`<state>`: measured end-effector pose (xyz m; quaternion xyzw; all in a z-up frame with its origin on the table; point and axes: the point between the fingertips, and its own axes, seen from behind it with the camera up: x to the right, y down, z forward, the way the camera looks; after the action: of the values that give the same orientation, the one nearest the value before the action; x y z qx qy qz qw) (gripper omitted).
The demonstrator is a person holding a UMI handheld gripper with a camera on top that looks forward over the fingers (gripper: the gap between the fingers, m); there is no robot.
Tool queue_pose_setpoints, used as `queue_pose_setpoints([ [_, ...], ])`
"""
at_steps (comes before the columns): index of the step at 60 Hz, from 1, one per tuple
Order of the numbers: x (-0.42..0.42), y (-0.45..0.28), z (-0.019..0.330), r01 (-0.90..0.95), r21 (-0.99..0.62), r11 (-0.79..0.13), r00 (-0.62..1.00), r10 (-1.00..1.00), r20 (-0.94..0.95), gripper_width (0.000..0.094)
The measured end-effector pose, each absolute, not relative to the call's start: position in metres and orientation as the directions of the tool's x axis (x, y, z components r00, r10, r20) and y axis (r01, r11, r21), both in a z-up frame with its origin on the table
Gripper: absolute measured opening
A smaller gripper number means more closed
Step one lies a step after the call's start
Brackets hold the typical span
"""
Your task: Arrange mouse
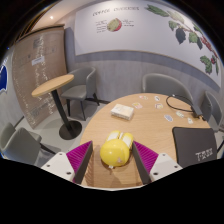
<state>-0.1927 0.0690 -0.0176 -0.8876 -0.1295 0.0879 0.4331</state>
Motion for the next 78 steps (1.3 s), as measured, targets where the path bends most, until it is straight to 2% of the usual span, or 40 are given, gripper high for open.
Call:
queue_pose_setpoints([
  [2, -0.193, 0.072, -0.018, 0.164, -0.789, -0.592, 0.952, 0.305, -0.031, 0.0731],
  [3, -0.192, 0.074, -0.019, 0.174, -0.789, -0.59, 0.952, 0.304, -0.018, 0.066],
  [4, -0.19, 0.077, -0.019, 0.185, -0.789, -0.586, 0.953, 0.301, -0.001, 0.0549],
  [7, -0.195, 0.08, -0.02, 0.165, -0.795, -0.583, 0.951, 0.309, -0.029, 0.0475],
  [11, -0.207, 0.079, -0.015, 0.24, -0.81, -0.534, 0.91, 0.414, -0.004, 0.0392],
  [16, -0.199, 0.072, 0.0, 0.237, -0.828, -0.508, 0.9, 0.435, -0.009, 0.0361],
  [22, -0.163, 0.07, 0.076, 0.139, -0.904, -0.404, 0.911, 0.411, -0.043, 0.0351],
  [26, -0.109, 0.072, 0.125, 0.095, -0.939, -0.331, 0.938, 0.344, -0.027, 0.0351],
  [29, -0.058, 0.075, 0.147, 0.083, -0.952, -0.294, 0.964, 0.264, 0.002, 0.0349],
  [32, -0.001, 0.073, 0.142, 0.104, -0.951, -0.292, 0.981, 0.185, 0.051, 0.0348],
  [36, 0.059, 0.067, 0.114, 0.104, -0.929, -0.354, 0.992, 0.11, 0.069, 0.0348],
  [42, 0.101, 0.073, 0.046, 0.052, -0.864, -0.501, 0.999, 0.033, 0.041, 0.0348],
  [45, 0.114, 0.067, 0.009, 0.023, -0.841, -0.54, 1.0, 0.017, 0.016, 0.0349],
  [46, 0.119, 0.066, 0.014, 0.016, -0.832, -0.555, 1.0, 0.02, 0.006, 0.0351],
  [50, 0.125, 0.06, -0.007, -0.003, -0.799, -0.601, 1.0, 0.017, -0.016, 0.035],
  [51, 0.122, 0.06, -0.017, -0.006, -0.792, -0.61, 1.0, 0.018, -0.021, 0.0354],
  [54, 0.123, 0.059, -0.013, -0.004, -0.8, -0.6, 0.999, 0.04, -0.035, 0.0365],
  [61, 0.118, 0.057, -0.014, 0.019, -0.78, -0.626, 0.995, 0.087, -0.045, 0.0532],
  [67, 0.117, 0.032, -0.005, 0.036, -0.77, -0.637, 0.987, 0.143, -0.072, 0.086],
  [78, 0.127, -0.04, 0.021, 0.015, -0.783, -0.622, 0.972, 0.193, -0.135, 0.0854],
])
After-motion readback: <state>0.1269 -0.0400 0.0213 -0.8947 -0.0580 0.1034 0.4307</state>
